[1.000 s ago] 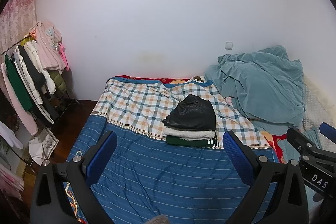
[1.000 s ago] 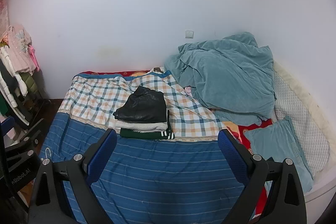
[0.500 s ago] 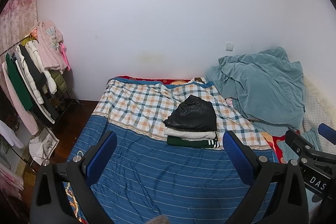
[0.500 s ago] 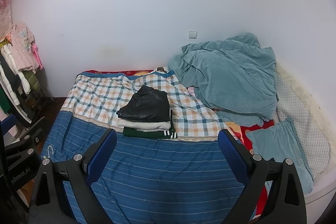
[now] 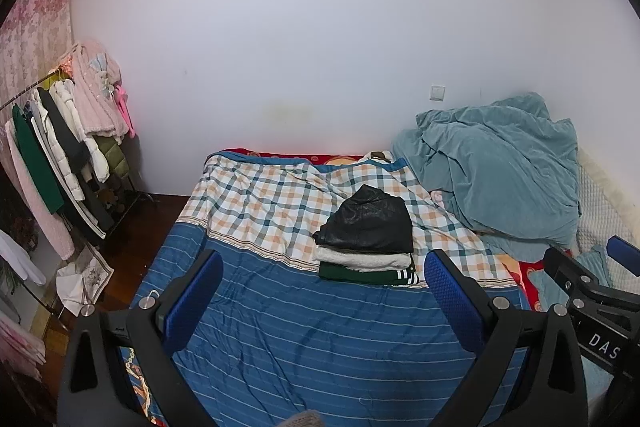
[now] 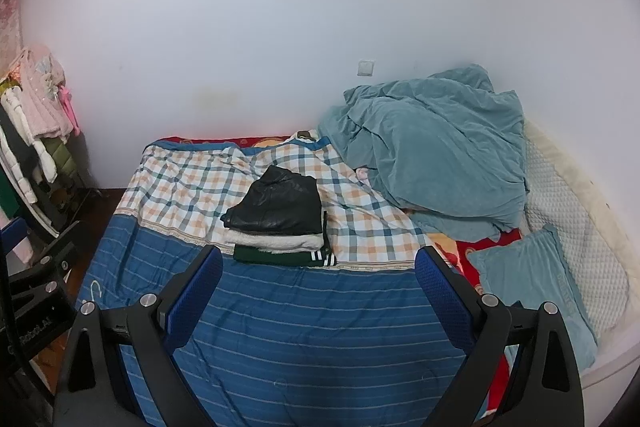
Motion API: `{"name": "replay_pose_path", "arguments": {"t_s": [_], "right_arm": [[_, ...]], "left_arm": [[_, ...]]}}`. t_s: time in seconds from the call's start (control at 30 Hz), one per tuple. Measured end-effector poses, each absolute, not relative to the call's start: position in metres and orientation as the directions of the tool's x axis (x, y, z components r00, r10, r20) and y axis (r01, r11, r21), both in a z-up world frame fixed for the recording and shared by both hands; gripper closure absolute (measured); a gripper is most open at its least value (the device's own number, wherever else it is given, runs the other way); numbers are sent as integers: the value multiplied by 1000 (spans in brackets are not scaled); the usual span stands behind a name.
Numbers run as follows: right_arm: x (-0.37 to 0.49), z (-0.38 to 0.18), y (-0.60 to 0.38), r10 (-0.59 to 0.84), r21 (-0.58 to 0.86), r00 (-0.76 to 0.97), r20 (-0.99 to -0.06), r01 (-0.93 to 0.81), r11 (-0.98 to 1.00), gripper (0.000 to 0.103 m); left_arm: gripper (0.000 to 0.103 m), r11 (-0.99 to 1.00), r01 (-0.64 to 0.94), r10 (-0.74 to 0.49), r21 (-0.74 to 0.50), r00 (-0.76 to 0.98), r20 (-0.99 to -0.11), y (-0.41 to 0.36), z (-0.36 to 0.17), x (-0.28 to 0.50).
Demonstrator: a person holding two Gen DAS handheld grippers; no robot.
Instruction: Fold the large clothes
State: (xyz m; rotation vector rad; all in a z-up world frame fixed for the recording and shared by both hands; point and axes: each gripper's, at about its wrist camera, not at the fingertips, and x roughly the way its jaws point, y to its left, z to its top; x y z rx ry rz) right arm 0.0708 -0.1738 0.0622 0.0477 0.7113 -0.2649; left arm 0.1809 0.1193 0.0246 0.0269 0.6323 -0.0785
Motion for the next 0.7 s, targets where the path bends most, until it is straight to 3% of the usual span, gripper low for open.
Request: {"name": "replay_pose_path", "arguments": {"t_s": [0.7], "right_arm": [[56, 68, -175, -235, -33, 737, -633, 278, 960, 4]], "left_arm": [[0, 997, 74, -51, 16, 813, -580, 124, 33, 179]]}}
